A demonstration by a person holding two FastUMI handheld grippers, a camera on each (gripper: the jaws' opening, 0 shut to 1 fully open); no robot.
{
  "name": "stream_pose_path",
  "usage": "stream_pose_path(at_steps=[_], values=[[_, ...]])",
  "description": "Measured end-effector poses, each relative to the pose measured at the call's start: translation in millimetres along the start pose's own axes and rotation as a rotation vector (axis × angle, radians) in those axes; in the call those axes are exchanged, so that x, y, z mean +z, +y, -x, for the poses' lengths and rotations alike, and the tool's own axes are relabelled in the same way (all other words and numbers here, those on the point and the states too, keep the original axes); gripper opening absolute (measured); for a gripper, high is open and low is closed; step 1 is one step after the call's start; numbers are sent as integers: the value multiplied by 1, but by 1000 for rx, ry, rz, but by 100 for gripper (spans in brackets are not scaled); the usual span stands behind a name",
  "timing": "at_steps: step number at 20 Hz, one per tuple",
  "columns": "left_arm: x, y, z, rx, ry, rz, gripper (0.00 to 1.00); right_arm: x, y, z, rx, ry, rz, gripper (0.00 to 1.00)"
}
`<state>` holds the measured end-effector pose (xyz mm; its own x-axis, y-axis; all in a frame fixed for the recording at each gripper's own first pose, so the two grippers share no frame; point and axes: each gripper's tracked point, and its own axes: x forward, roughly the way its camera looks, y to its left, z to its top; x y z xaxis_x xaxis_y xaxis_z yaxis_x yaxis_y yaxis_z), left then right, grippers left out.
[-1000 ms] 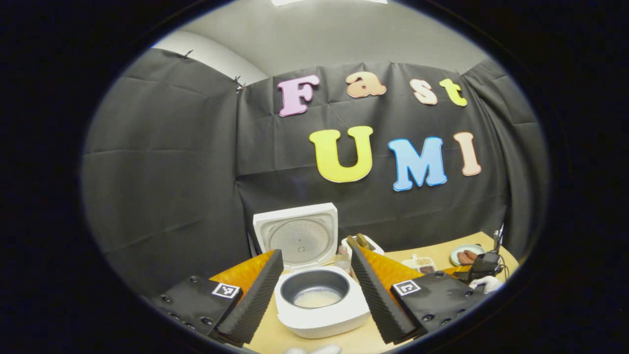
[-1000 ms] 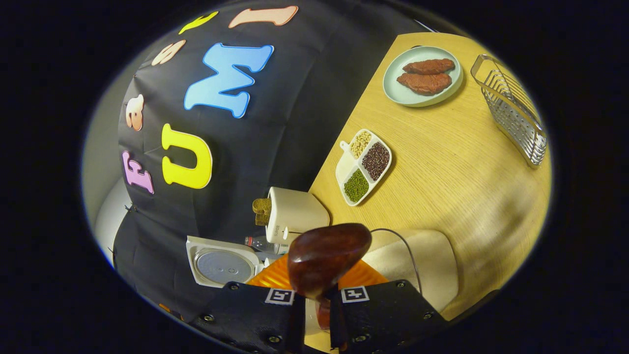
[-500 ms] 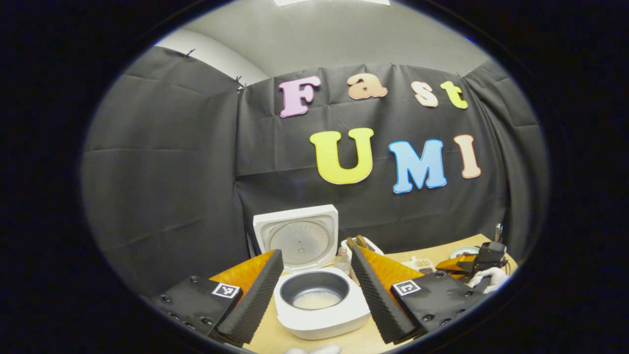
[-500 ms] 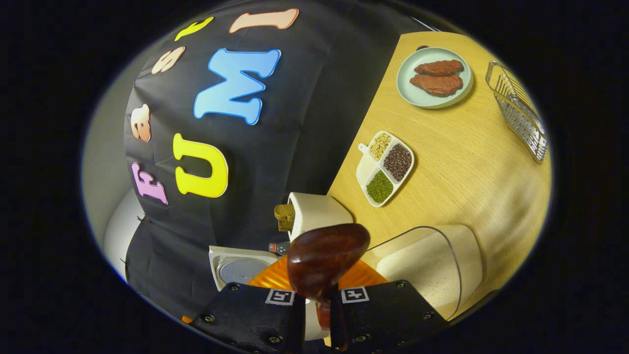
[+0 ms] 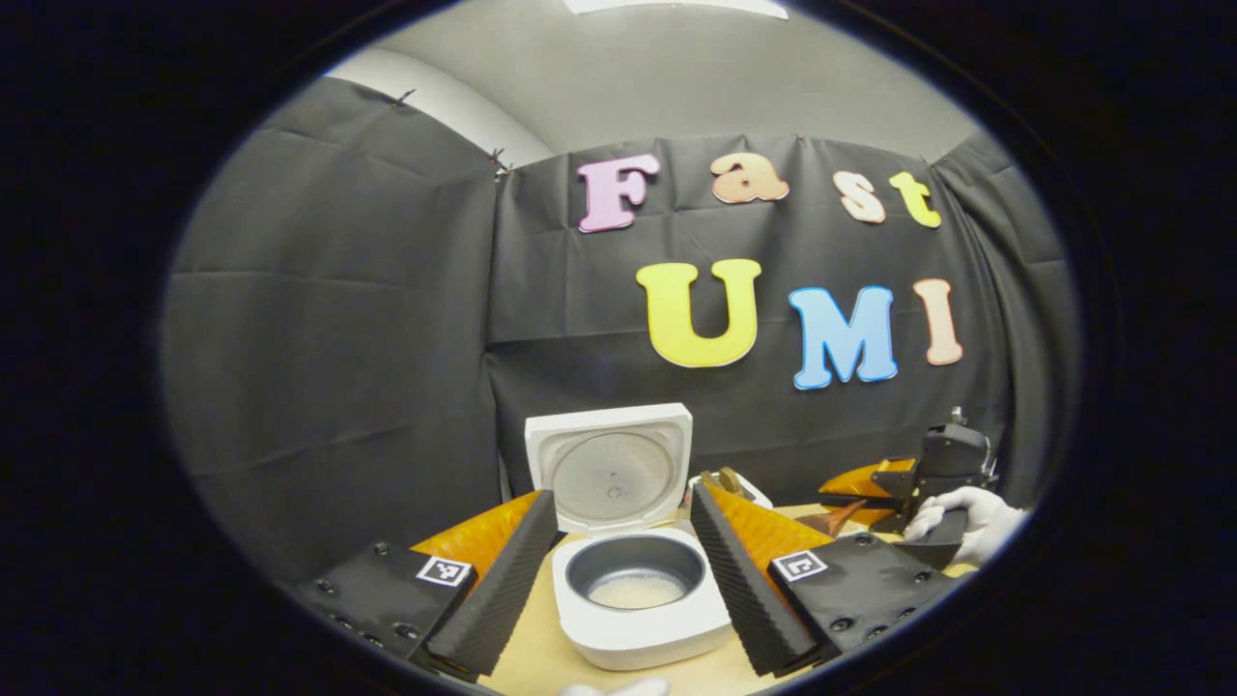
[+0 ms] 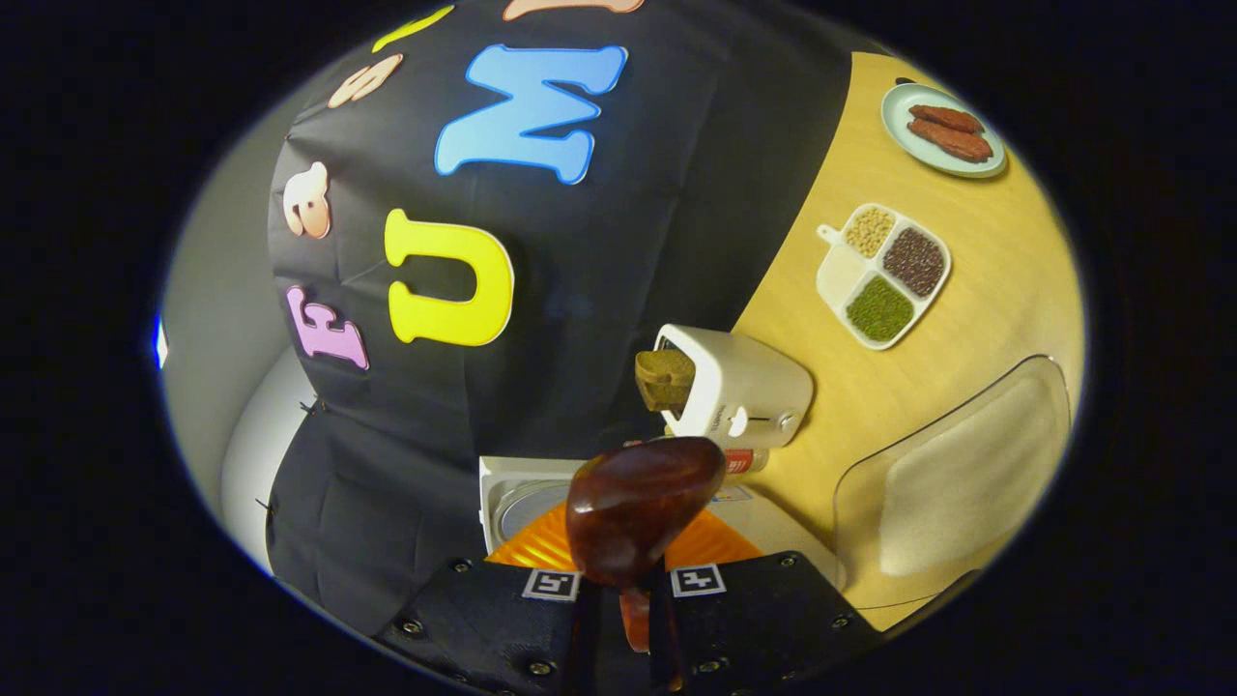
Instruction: Close the left gripper, press the button to open the rice cooker; take a wooden spoon from the chopstick holder with the right hand, scoop a spoonful of rice and pour it into the rice cooker, then put the wooden spoon back into the chopstick holder.
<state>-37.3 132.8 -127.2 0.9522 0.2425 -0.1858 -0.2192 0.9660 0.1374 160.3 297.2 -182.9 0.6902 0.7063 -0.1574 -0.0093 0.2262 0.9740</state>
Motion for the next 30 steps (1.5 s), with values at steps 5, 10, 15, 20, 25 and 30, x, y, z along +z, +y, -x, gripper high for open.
stream_pose_path(at_steps=[5, 10, 15, 20, 25, 30], values=[[-17, 21, -3, 42, 12, 6, 99, -60, 30, -58, 17, 97, 2, 20], [-29, 36, -5, 67, 19, -7, 99, -120, 26, -106, -7, 188, 5, 20], [-35, 50, -11, 94, 28, 1, 99, -130, 12, -129, -56, 175, 93, 19], [-48, 60, -12, 115, 46, -16, 99, -113, -2, -138, -133, 71, 374, 20], [-62, 58, -14, 120, 75, -14, 99, -110, -9, -145, -197, 30, 622, 19], [-63, 63, -12, 144, 72, -27, 99, -119, 9, -144, -176, 4, 939, 19]])
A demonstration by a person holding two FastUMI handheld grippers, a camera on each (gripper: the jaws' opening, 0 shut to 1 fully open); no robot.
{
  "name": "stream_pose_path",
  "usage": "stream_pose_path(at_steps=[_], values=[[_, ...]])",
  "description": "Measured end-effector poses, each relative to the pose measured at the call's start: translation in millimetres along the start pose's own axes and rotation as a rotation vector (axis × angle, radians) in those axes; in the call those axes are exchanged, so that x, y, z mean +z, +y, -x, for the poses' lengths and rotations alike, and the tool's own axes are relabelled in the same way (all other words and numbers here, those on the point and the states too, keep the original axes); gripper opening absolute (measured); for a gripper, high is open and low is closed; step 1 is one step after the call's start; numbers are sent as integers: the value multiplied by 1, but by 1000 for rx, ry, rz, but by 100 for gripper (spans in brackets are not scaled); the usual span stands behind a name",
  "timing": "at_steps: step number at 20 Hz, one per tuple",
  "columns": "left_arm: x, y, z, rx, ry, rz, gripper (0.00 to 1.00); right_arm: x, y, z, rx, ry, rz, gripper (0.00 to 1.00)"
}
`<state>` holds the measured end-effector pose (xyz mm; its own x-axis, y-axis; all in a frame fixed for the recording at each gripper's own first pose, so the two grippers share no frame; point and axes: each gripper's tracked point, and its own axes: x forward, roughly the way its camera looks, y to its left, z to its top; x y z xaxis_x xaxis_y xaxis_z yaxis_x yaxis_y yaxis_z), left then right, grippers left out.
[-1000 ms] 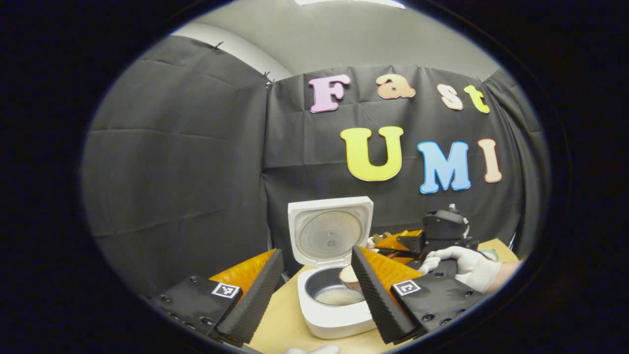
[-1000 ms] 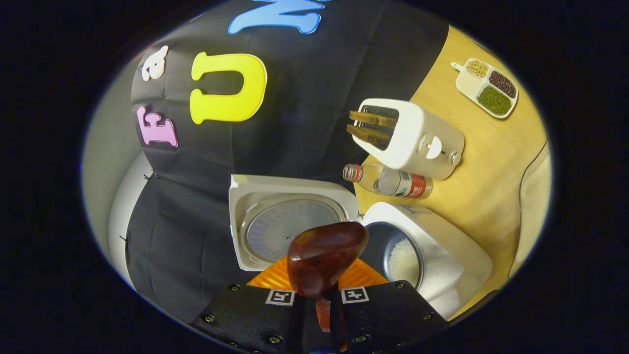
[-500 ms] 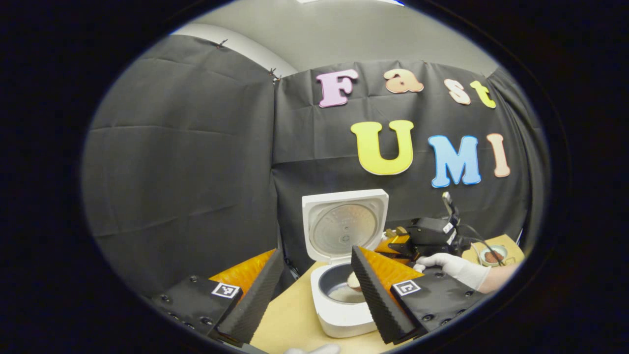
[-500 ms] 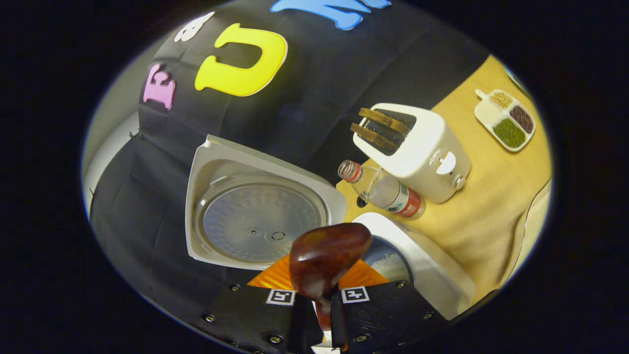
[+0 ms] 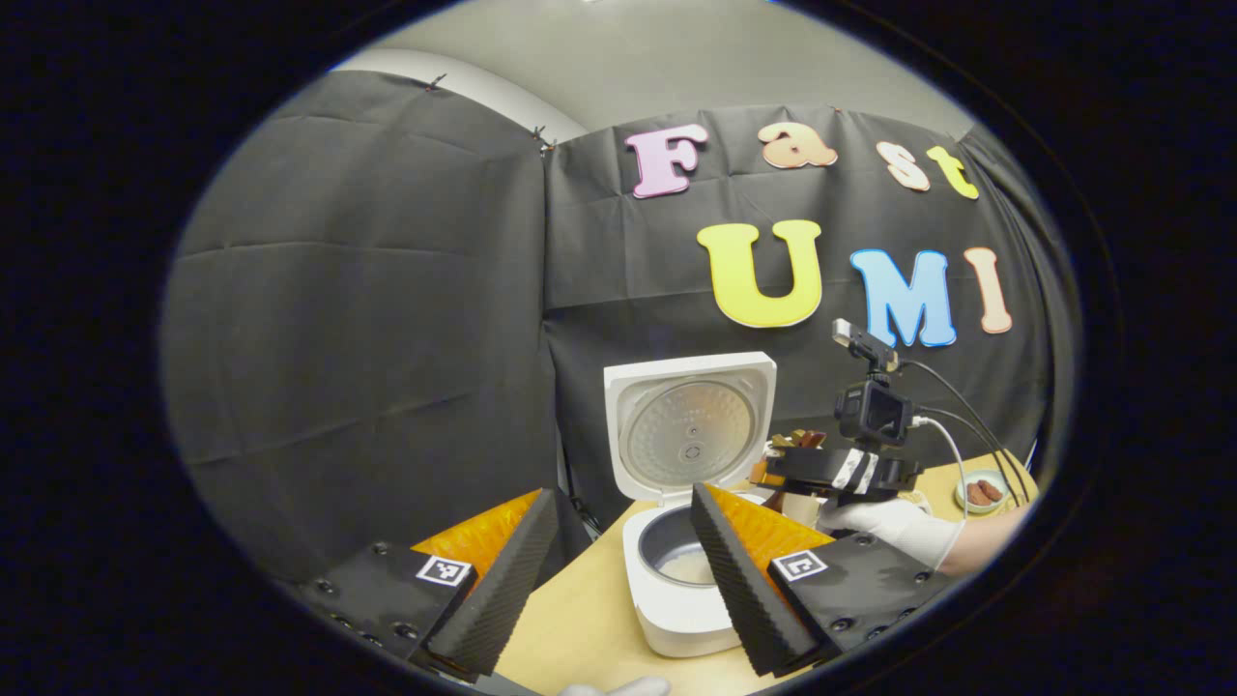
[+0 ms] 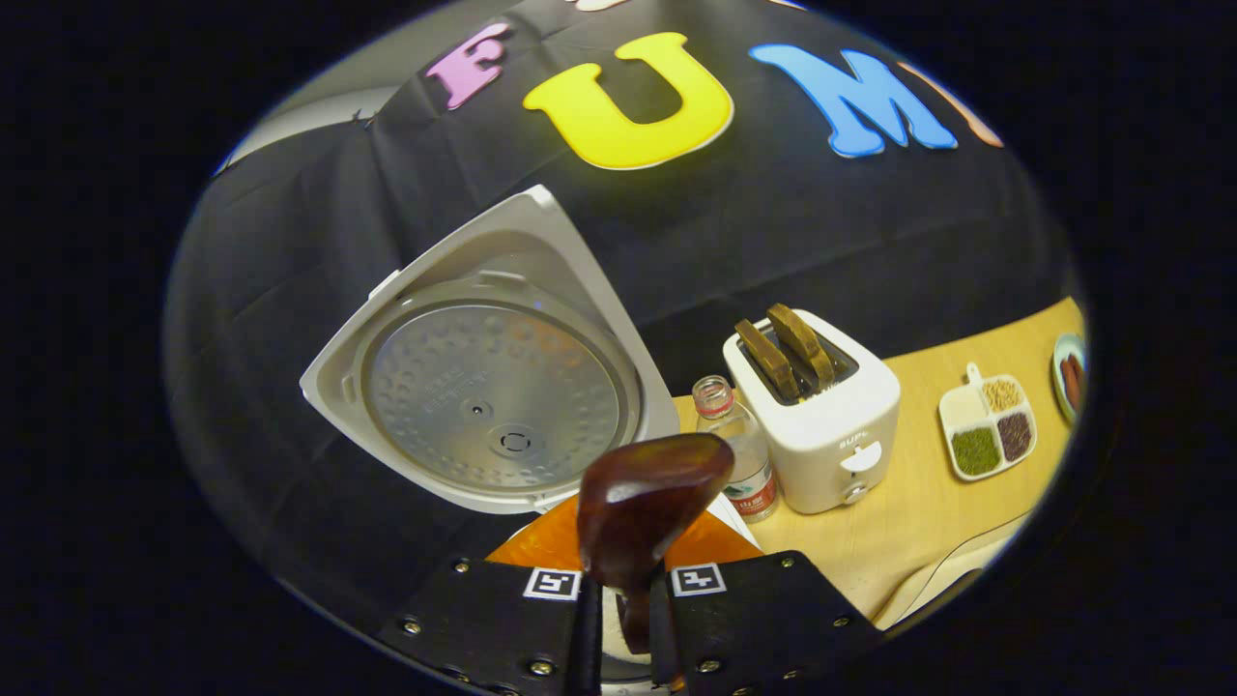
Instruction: Close the left gripper, press the button to open the rice cooker; take a wooden spoon from the chopstick holder with the right hand, scoop a spoonful of rice and pour it into the rice cooker, then put the wooden spoon back into the chopstick holder.
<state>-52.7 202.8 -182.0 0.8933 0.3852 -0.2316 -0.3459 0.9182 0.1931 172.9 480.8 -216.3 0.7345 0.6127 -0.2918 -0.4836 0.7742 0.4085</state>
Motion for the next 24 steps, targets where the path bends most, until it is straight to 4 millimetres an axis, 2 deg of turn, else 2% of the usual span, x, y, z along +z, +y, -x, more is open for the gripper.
stream_pose_path(at_steps=[6, 11, 15, 20, 22, 24], values=[[3, -4, -1, 12, -1, 0, 99, 8, 43, 5, 51, -74, 388, 19], [24, -3, 9, 33, -52, -20, 99, 9, 66, 13, 73, -137, 718, 19], [24, -6, 13, 29, -52, -15, 99, 4, 75, 14, 102, -175, 925, 20], [21, -10, 12, 27, -46, -17, 99, -2, 66, 8, 98, -134, 886, 20], [20, -11, 12, 26, -44, -19, 99, -1, 61, 13, 107, -82, 753, 20], [16, -12, 11, 24, -36, -25, 99, 9, 53, 17, 122, -61, 607, 20]])
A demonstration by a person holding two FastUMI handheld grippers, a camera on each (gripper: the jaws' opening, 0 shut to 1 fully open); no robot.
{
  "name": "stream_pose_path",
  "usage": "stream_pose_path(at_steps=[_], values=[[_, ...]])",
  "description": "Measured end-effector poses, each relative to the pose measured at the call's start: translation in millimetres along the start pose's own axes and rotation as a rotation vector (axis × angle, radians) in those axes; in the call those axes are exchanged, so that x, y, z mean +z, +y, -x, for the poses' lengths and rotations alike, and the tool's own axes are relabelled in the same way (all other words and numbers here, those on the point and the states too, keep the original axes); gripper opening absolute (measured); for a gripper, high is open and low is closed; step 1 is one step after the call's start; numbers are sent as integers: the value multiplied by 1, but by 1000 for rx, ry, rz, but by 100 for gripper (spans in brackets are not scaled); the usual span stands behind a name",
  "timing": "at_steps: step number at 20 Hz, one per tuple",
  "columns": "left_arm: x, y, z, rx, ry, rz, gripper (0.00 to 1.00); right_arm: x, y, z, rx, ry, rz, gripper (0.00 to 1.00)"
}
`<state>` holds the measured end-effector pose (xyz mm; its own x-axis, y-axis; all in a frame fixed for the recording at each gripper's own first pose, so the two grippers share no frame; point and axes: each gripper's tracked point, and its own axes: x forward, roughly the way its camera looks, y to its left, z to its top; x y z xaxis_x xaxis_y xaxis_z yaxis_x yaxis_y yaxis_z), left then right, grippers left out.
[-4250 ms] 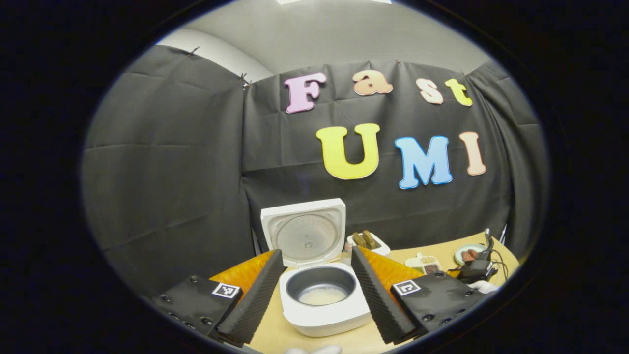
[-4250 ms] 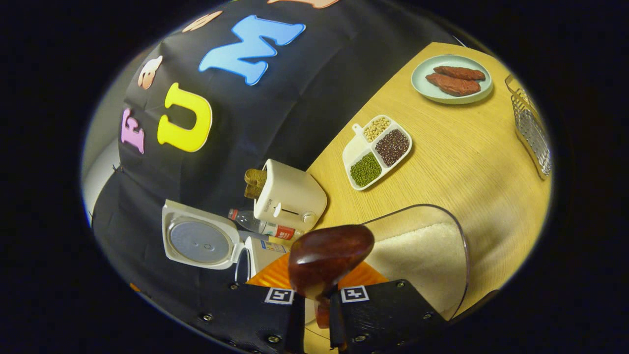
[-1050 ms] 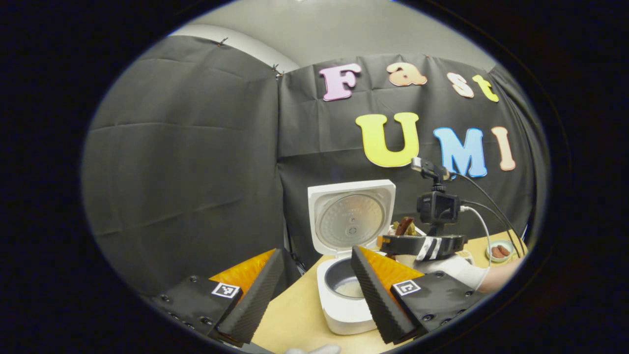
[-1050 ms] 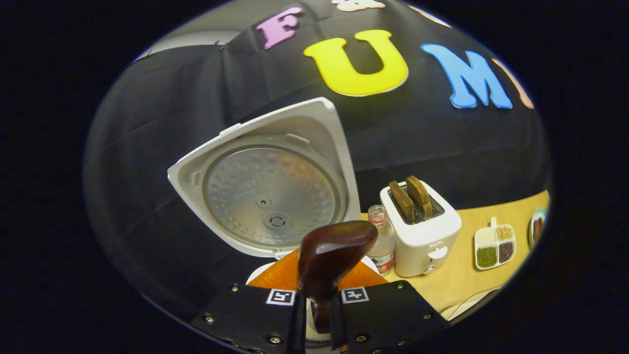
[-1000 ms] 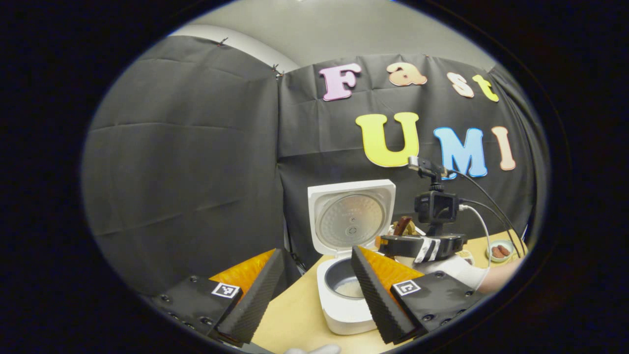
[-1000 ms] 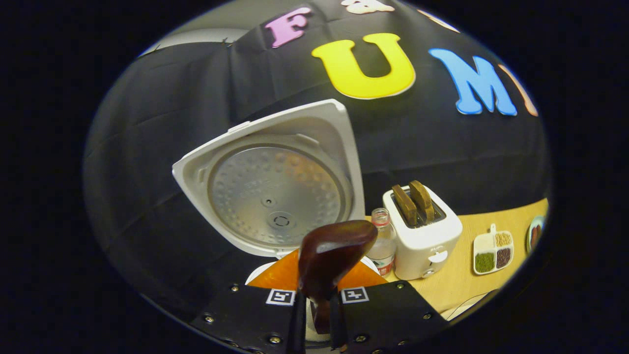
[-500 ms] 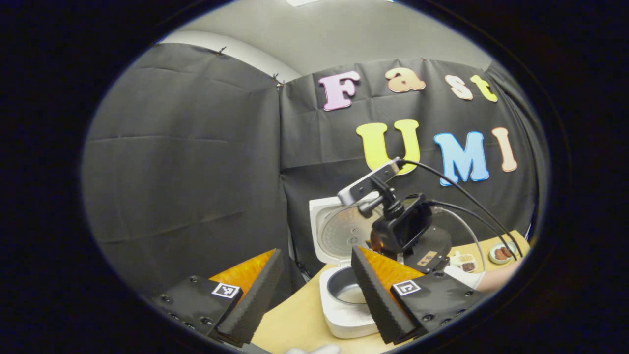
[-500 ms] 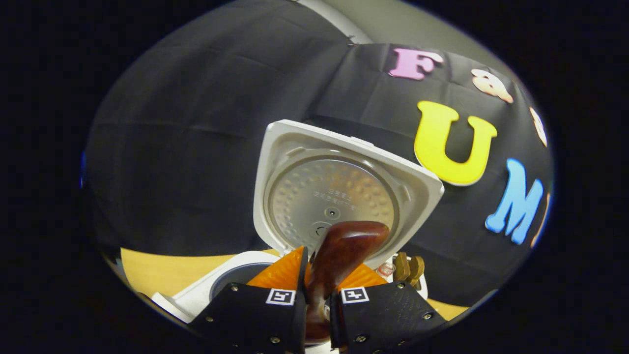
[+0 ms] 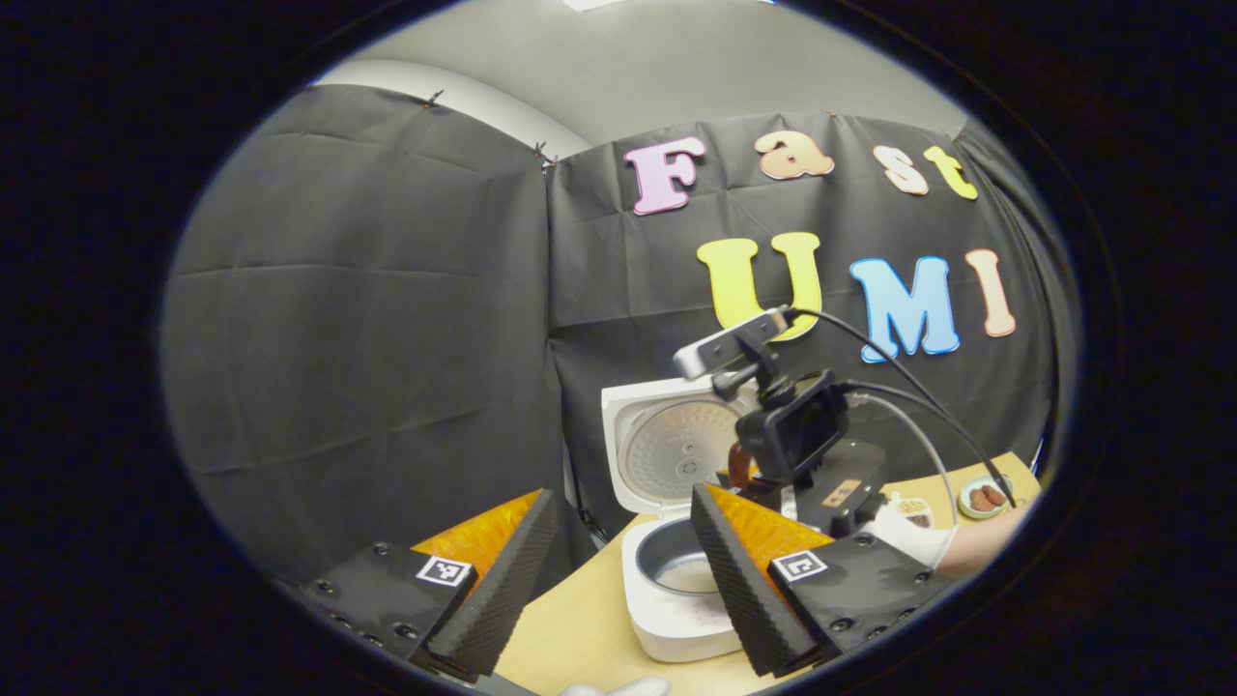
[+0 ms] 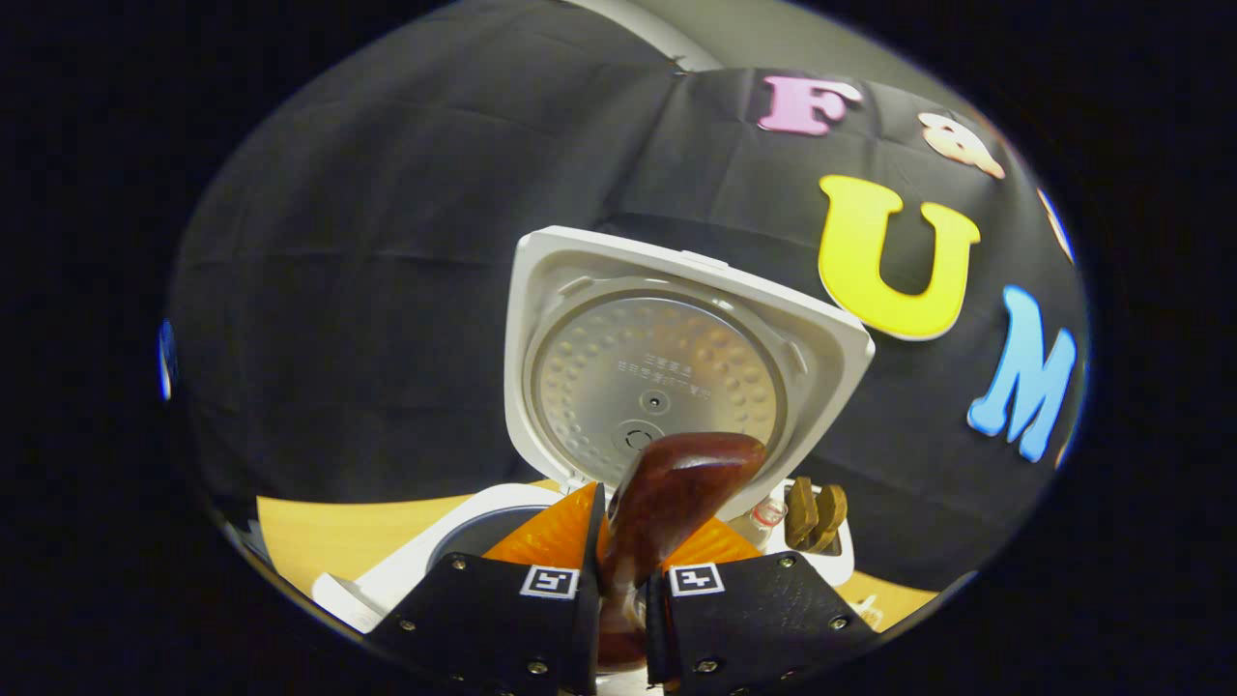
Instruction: Close the left gripper, press the button to open the rice cooker; take a wooden spoon from the chopstick holder with the right hand, scoop a spoonful of rice and pour it into the rice cooker, then put the wooden spoon back into the chopstick holder.
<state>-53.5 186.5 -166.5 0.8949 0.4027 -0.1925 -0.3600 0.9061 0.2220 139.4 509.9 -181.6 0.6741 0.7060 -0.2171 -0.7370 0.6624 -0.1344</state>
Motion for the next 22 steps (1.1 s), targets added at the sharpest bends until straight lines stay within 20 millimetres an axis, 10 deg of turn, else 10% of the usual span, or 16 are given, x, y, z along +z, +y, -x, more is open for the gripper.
stream_pose_path(at_steps=[12, 22], values=[[-3, -7, 10, -43, 1, -3, 95, -18, -61, 19, 13, 54, -875, 20], [13, -27, 23, -97, -32, -33, 99, -27, -99, 52, -26, 10, -1067, 20]])
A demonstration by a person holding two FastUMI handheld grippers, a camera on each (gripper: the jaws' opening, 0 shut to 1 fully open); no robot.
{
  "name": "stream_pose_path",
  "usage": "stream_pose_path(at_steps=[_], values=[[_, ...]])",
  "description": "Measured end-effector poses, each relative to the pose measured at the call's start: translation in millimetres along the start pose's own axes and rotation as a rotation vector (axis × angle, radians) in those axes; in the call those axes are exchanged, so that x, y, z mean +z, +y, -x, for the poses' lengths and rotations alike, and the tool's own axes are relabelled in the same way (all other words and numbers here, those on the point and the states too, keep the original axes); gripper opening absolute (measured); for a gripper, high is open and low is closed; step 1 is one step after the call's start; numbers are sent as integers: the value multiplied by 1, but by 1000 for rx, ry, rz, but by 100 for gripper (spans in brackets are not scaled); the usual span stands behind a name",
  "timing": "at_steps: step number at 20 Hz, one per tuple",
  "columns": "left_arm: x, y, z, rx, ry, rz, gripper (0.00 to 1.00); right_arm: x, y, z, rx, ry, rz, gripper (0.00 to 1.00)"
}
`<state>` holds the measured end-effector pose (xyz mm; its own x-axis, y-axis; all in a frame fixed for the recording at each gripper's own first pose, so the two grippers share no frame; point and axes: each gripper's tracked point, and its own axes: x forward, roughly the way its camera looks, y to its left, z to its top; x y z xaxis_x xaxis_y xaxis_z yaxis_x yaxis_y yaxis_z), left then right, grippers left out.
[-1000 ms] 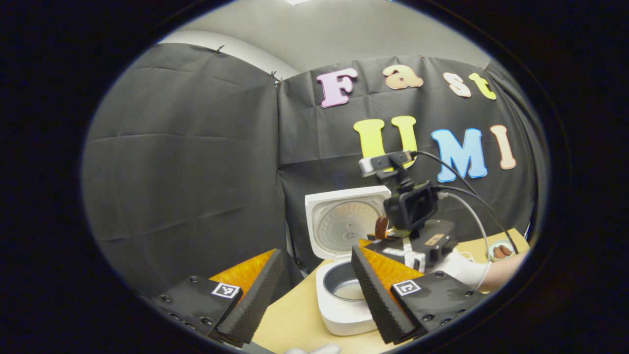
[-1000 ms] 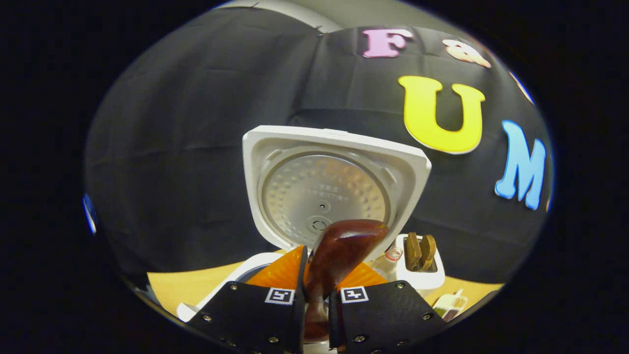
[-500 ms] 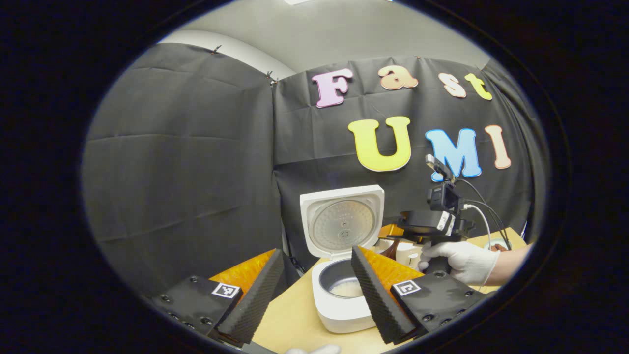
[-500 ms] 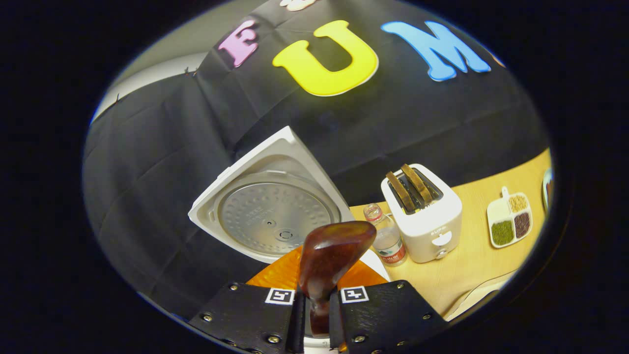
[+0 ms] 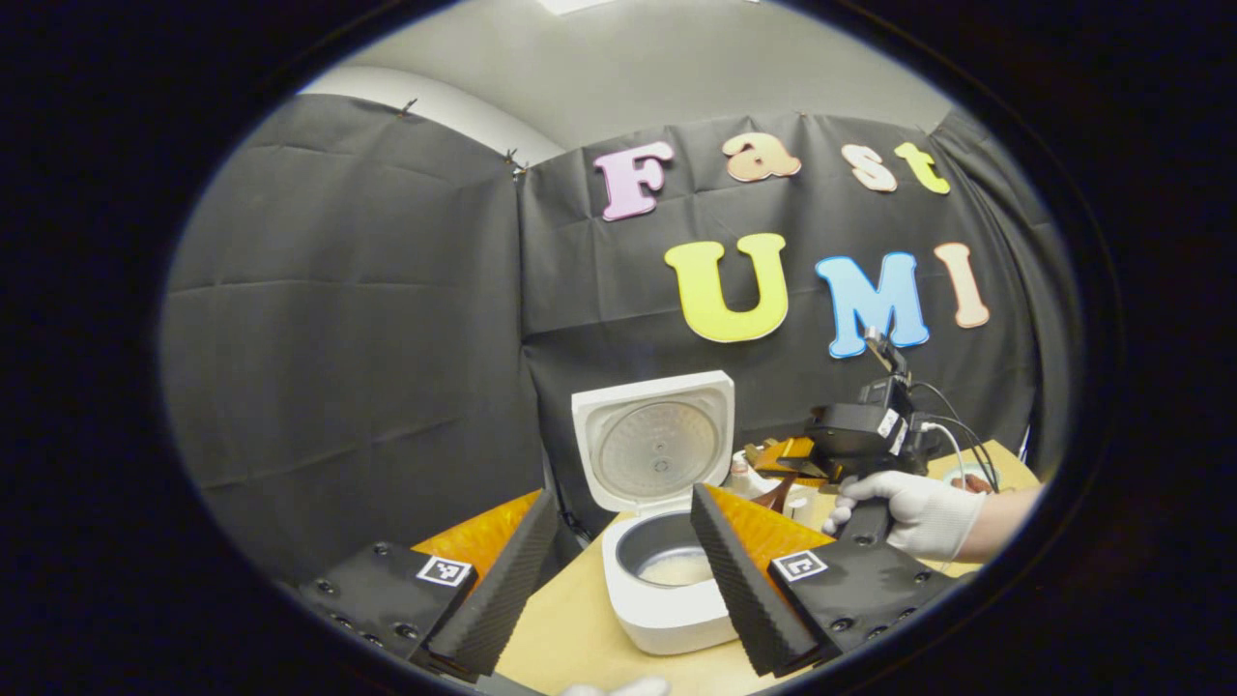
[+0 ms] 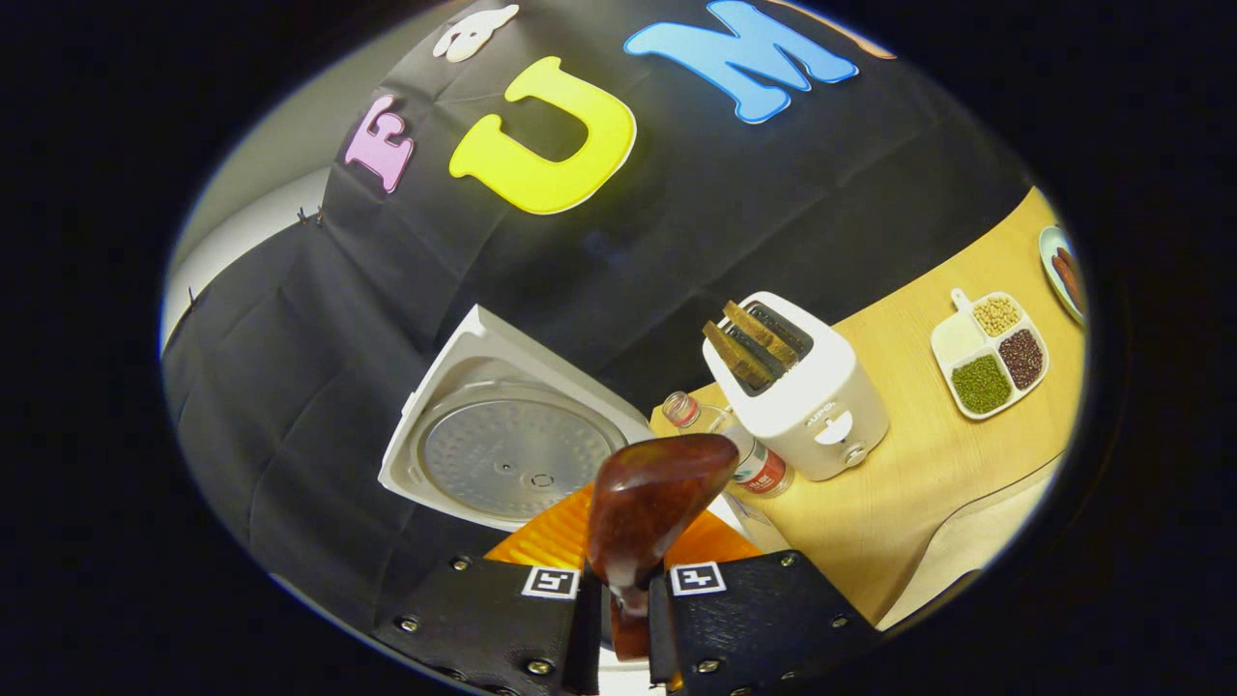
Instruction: Close the left gripper, press the button to open the rice cooker; take a wooden spoon from the chopstick holder with the right hand, scoop a spoonful of rice and pour it into the rice cooker, then put the wooden spoon back into the chopstick holder.
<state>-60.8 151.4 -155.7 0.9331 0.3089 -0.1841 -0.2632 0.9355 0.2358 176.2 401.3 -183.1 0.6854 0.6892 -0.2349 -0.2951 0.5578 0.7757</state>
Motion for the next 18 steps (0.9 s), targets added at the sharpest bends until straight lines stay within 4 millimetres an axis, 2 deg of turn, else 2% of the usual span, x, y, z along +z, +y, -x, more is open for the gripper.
stream_pose_path(at_steps=[3, 8, 12, 13, 14, 18], values=[[10, -18, 2, -34, -18, -2, 99, 23, -19, 21, -24, -44, -14, 20], [24, -65, 8, -115, -42, 8, 99, 72, -82, 79, -105, -136, -35, 20], [31, -107, 18, -182, -47, 20, 99, 112, -154, 143, -217, -219, -50, 20], [33, -115, 22, -193, -49, 20, 99, 122, -175, 162, -245, -239, -53, 20], [36, -125, 24, -204, -51, 21, 99, 132, -200, 189, -276, -259, -58, 20], [43, -155, 34, -233, -53, 17, 98, 165, -282, 266, -407, -345, -92, 20]])
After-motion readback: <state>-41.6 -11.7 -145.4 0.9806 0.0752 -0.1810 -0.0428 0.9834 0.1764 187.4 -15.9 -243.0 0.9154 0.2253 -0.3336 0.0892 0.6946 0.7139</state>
